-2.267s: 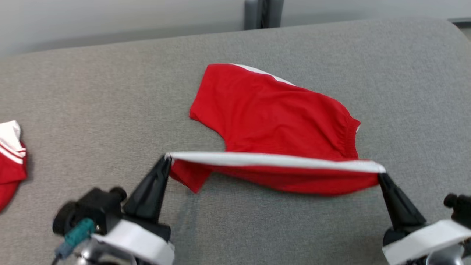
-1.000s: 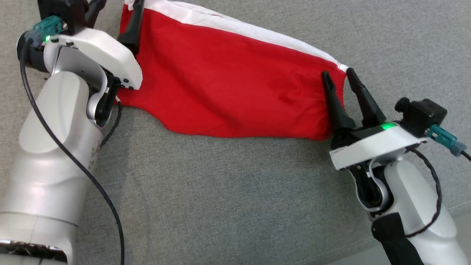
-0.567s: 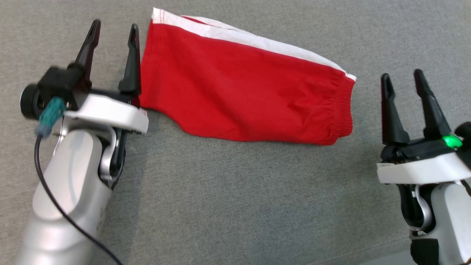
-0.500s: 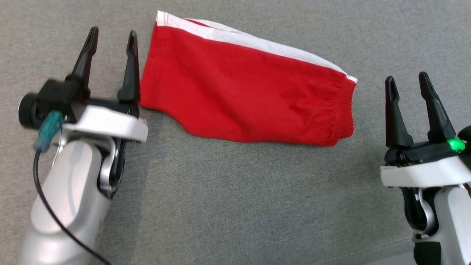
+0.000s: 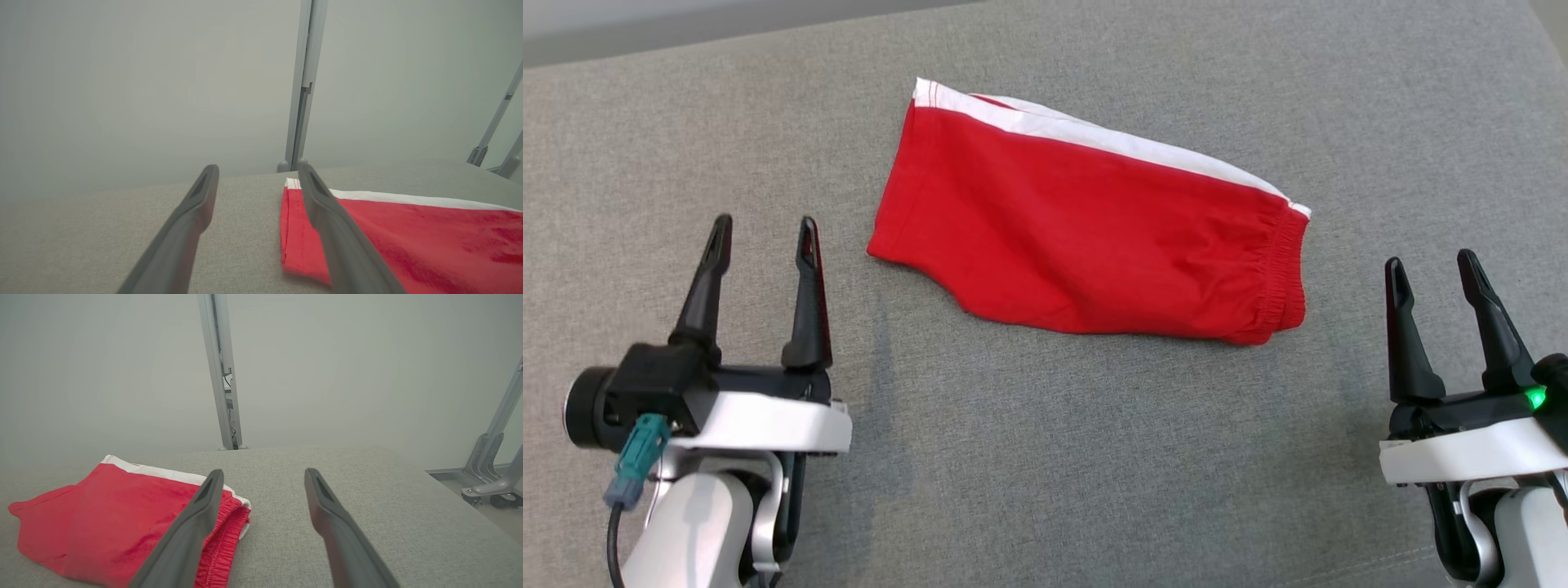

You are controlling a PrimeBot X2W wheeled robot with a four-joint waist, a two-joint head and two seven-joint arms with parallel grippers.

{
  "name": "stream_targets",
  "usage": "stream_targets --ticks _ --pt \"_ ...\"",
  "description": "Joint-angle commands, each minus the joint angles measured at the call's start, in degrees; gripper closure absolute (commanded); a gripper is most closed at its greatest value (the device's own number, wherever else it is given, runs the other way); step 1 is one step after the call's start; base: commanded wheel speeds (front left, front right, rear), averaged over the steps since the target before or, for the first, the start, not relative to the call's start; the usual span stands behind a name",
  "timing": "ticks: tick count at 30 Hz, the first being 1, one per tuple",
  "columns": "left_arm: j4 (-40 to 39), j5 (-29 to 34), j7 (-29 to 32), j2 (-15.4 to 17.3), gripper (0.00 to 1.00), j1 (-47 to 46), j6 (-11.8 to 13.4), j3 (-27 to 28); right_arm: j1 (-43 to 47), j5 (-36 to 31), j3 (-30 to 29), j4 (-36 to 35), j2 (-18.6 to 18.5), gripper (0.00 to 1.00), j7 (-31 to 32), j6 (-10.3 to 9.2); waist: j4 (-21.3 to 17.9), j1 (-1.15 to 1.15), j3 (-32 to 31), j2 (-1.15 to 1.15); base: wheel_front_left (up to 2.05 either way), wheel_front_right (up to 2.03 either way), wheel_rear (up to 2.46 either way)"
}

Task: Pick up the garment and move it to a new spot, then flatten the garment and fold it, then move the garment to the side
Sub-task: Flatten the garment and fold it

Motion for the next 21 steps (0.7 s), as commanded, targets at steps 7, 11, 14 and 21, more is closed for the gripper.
stream_targets --ticks 7,11,14,21 --pt "-2.18 -0.62 1.68 0.61 0.0 3.14 1.08 -0.21 1.5 -0.17 -0.81 -0.64 0.45 0.0 0.72 -0.02 0.15 0.0 -1.23 0.0 0.0 0.0 0.0" --pt "-2.44 -0.42 2.19 0.82 0.0 3.24 1.15 -0.61 1.5 -0.21 -0.86 -0.91 0.62 0.0 0.89 -0.02 0.17 0.0 -1.32 0.0 0.0 0.0 0.0" --pt "-2.45 -0.49 2.37 0.85 0.0 2.85 1.06 -0.77 1.45 0.05 -0.8 -1.03 0.69 0.0 0.96 -0.02 0.12 0.0 -1.29 0.0 0.0 0.0 0.0" --pt "-0.94 -0.13 4.04 1.26 0.0 -5.1 -2.76 -3.13 0.23 0.47 -0.49 -2.1 0.74 0.0 1.56 -0.02 -0.52 0.0 0.59 0.0 0.0 0.0 0.0"
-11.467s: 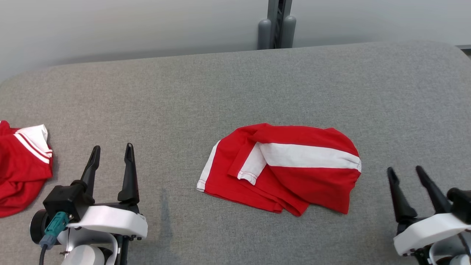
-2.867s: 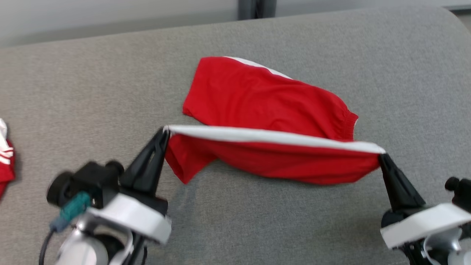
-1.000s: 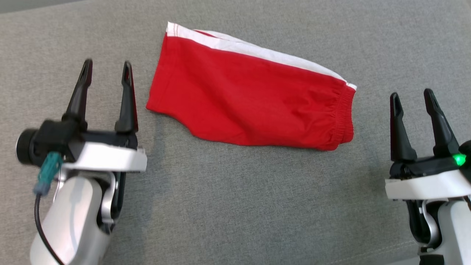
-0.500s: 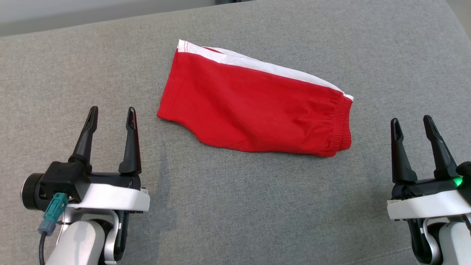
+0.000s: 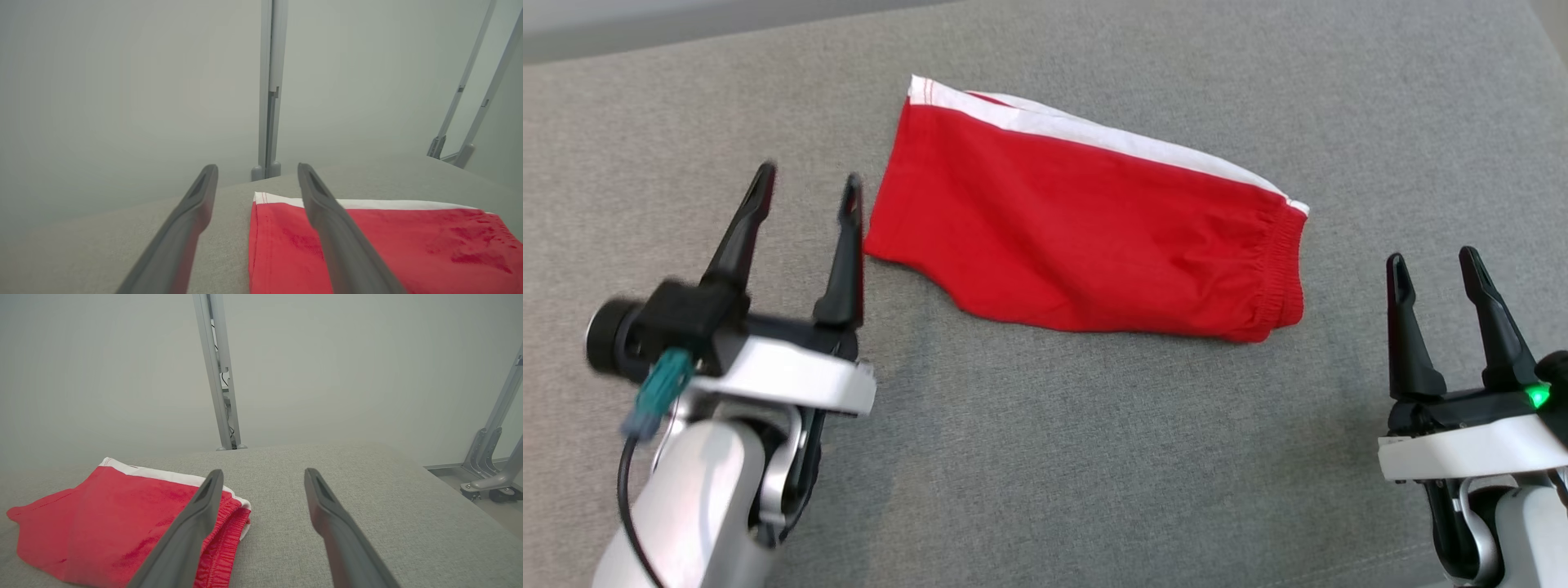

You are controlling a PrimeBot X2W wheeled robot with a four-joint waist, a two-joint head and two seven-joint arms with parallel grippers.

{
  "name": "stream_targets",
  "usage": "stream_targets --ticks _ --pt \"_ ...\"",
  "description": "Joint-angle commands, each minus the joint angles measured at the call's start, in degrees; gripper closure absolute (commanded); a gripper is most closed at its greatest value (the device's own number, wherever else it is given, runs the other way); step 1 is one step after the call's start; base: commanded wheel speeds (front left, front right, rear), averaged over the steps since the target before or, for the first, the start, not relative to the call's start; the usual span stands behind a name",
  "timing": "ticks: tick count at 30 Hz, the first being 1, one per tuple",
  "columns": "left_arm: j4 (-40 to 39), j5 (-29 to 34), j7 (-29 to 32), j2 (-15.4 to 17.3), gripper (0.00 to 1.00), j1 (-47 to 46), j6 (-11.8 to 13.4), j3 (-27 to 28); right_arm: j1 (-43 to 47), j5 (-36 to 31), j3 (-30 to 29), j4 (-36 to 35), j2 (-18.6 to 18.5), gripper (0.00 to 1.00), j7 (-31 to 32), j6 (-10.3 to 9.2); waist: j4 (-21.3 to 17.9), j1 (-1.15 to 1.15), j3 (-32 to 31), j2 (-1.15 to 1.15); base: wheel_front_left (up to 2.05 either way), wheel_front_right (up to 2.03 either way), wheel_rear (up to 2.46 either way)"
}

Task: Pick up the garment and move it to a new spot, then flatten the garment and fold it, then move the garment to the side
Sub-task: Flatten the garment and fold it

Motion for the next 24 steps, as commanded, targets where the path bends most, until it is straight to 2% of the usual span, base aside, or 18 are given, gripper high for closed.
stream_targets --ticks 1,9,15,19,20,21,22,24 --pt "1.02 -0.07 0.85 0.2 0.0 -2.03 -0.81 -0.47 -0.76 0.06 0.17 -0.4 -0.08 0.0 0.2 -0.02 -0.57 0.0 0.93 0.0 0.0 0.0 0.0" --pt "17.57 -5.57 10.99 -0.34 0.0 -11.74 -7.11 -2.39 -2.4 0.76 2.18 0.76 0.44 0.0 -0.29 -0.02 -4.02 0.0 4.33 0.0 0.0 0.0 0.0" --pt "29.49 -7.87 13.23 -0.61 0.0 -16.19 -9.3 -1.96 -2.82 1.66 2.93 2.38 0.9 0.0 -1.05 -0.02 -5.54 0.0 5.7 0.0 0.0 0.0 0.0" --pt "34.21 -9.12 14.77 -1.55 0.0 -17.41 -11.16 -2.81 -3.03 1.96 2.77 3.19 1.05 0.0 -1.3 -0.02 -5.55 0.0 5.89 0.0 0.0 0.0 0.0" --pt "34.9 -9.08 14.66 -1.71 0.06 -17.72 -11.61 -3.05 -3.18 1.98 2.72 3.34 1.09 0.0 -1.4 -0.02 -5.48 0.0 5.87 0.0 0.0 0.0 0.0" --pt "35.29 -9.51 14.48 -1.99 0.76 -17.88 -12.13 -3.1 -3.31 2.01 2.67 3.43 1.12 0.0 -1.45 -0.02 -5.38 0.0 5.8 0.0 0.0 0.0 0.0" --pt "35.89 -9.97 14.99 -2.21 1.0 -17.77 -12.55 -3.17 -3.45 2.17 2.7 3.49 1.14 0.0 -1.5 -0.02 -5.26 0.0 5.7 0.0 0.0 0.0 0.0" --pt "36.4 -10.49 14.56 -2.56 1.0 -17.77 -13.07 -3.09 -3.53 2.14 2.6 3.65 1.17 0.0 -1.57 -0.02 -4.95 0.0 5.44 0.0 0.0 0.0 0.0"
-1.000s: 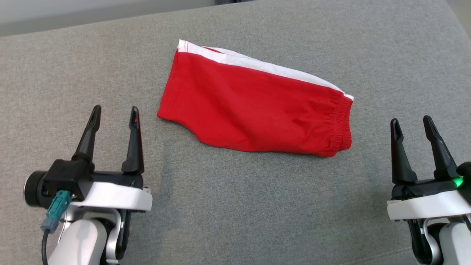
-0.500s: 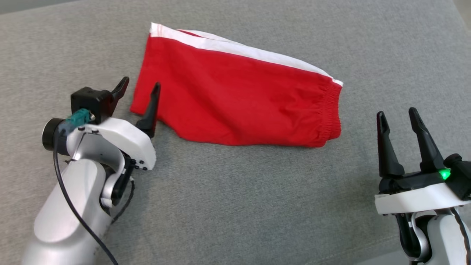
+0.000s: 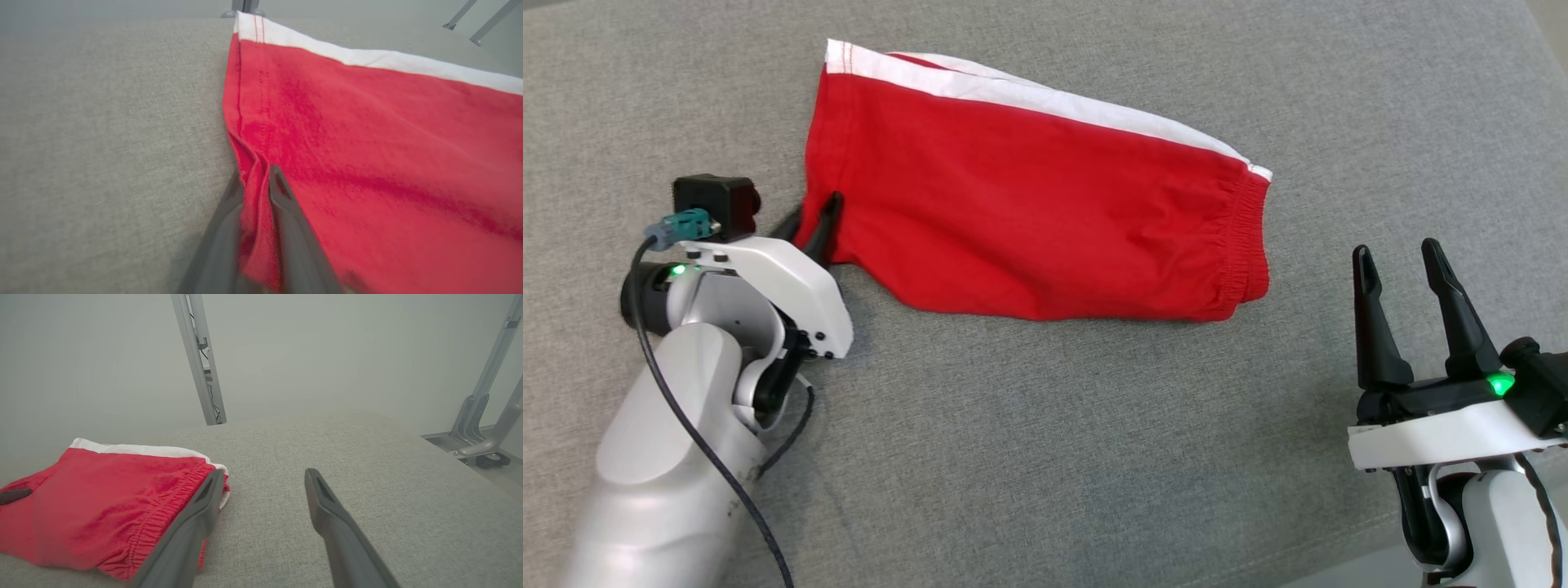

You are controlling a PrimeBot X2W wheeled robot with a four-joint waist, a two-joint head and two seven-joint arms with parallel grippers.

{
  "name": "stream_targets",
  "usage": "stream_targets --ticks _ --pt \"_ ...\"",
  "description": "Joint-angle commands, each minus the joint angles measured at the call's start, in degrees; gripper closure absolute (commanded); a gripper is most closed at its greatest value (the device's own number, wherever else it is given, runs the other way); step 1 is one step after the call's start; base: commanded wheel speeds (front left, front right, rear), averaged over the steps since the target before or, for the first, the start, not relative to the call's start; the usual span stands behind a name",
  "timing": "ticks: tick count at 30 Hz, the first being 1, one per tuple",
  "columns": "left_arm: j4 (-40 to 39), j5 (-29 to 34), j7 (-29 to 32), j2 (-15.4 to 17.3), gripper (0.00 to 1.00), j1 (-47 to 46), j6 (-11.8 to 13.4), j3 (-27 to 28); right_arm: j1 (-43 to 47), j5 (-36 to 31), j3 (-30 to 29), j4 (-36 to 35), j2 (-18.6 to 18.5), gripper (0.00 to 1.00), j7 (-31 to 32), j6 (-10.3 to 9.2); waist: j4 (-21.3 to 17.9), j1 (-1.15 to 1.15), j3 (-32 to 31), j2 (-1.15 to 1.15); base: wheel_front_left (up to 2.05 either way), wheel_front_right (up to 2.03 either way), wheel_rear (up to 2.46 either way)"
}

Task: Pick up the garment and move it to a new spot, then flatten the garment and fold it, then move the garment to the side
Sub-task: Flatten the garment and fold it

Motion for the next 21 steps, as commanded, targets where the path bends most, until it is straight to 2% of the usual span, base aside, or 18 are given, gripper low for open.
stream_targets --ticks 1,6,13,21 --pt "0.99 -0.36 0.16 -0.3 1.0 0.81 -0.55 -0.38 -0.59 0.1 -0.27 -0.03 -0.08 0.0 -0.52 -0.02 0.33 0.0 -0.24 0.0 0.0 0.0 0.0" --pt "-1.1 -2.42 -2.4 -1.67 1.0 3.23 0.52 1.19 -0.21 0.32 -0.89 -0.2 -0.44 0.0 -0.56 -0.02 2.01 0.0 -0.85 0.0 0.0 0.0 0.0" --pt "-9.43 -3.65 -6.22 -3.09 1.0 9.47 2.46 2.26 0.59 0.61 -1.99 -0.46 -1.38 0.0 0.04 -0.02 5.05 0.0 -1.71 0.0 0.0 0.0 0.0" --pt "-26.36 -3.88 -6.54 -2.81 1.0 23.09 7.88 2.4 1.62 0.23 -3.23 -1.61 -2.63 0.0 2.41 -0.02 8.48 0.0 -3.41 0.0 0.0 0.0 0.0"
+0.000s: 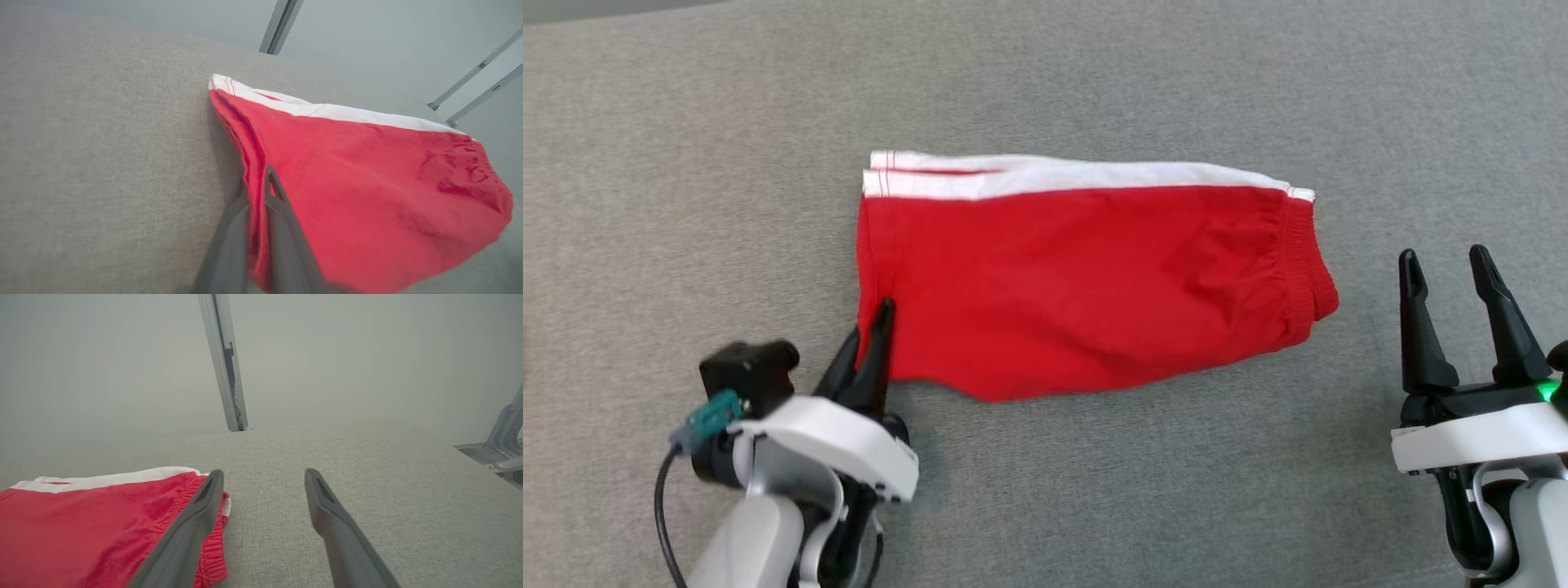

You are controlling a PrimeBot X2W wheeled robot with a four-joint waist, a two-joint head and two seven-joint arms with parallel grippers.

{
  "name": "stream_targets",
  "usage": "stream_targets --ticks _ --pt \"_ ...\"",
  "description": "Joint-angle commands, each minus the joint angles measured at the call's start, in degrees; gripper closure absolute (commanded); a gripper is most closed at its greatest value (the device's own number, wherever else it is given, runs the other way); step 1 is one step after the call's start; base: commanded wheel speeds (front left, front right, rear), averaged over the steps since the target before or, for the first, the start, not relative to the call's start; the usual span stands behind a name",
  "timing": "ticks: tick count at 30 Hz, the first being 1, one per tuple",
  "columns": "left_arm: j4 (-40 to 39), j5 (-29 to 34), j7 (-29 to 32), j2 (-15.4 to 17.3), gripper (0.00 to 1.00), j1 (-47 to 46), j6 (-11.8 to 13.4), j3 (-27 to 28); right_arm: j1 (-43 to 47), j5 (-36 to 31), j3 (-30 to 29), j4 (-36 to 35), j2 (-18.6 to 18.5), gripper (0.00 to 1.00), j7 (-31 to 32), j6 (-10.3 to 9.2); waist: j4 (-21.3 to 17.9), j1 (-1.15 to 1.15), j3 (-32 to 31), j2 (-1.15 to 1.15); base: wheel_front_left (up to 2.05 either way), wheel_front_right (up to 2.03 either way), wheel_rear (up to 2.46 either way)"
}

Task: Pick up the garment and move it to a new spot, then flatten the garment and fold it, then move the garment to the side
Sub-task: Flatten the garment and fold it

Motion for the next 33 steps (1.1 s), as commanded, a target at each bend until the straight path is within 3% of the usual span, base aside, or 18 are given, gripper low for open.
stream_targets --ticks 1,5,6,7,17,25,33 --pt "-2.52 -0.27 0.44 0.43 1.0 2.32 1.11 0.19 0.37 -0.4 -0.29 -0.38 -0.53 0.0 0.52 -0.02 0.96 0.0 -0.64 0.0 0.0 0.0 0.0" --pt "-6.47 -0.91 1.67 -0.39 1.0 6.0 3.39 -0.07 0.71 -0.45 -0.87 -0.83 -0.78 0.0 2.17 -0.02 1.83 0.0 -1.04 0.0 0.0 0.0 0.0" --pt "-6.69 -0.67 1.91 -0.25 0.29 6.6 3.98 -0.1 0.77 -0.52 -0.85 -0.68 -0.75 0.0 2.86 -0.02 1.88 0.0 -1.2 0.0 0.0 0.0 0.0" --pt "-6.82 -0.39 1.94 -0.31 0.0 7.14 4.43 -0.26 0.79 -0.75 -0.89 -0.66 -0.79 0.0 3.12 -0.02 1.92 0.0 -1.43 0.0 0.0 0.0 0.0" --pt "-9.38 10.14 -11.35 2.06 0.0 5.61 8.94 1.42 0.67 -2.82 -1.72 -1.3 -0.6 0.0 4.9 -0.02 2.99 0.0 -4.2 0.0 0.0 0.0 0.0" --pt "-8.45 13.99 -12.76 5.44 0.0 3.41 9.79 2.33 2.44 -4.13 -1.72 -3.77 -0.48 0.0 6.4 -0.02 3.71 0.0 -6.58 0.0 0.0 0.0 0.0" --pt "-7.89 13.41 -12.25 5.66 0.0 4.34 9.97 1.91 3.6 -4.18 -2.42 -3.82 -0.47 0.0 7.14 -0.02 4.41 0.0 -7.18 0.0 0.0 0.0 0.0"
